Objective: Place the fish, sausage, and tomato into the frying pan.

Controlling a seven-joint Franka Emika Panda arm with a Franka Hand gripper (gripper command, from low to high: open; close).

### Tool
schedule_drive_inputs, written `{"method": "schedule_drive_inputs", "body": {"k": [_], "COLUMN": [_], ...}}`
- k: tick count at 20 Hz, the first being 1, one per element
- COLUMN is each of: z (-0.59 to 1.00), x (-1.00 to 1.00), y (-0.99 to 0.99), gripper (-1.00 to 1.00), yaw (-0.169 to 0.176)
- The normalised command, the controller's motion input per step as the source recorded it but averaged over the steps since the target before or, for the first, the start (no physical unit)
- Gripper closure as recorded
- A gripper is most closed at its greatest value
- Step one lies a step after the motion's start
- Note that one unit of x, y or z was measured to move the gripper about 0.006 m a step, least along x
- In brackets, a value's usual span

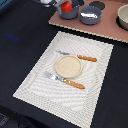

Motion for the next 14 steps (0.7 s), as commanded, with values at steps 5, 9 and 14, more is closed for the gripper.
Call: {"method": "schedule_drive_inputs", "body": {"k": [5, 9, 14], "z": [0.55, 0.11, -0.19], "x": [1.00, 0.97, 0.80], "y": [0.37, 0.49, 0.66], "gripper": [1.00, 1.00, 1.00], "yaw": [0.000, 0.000, 0.000]}}
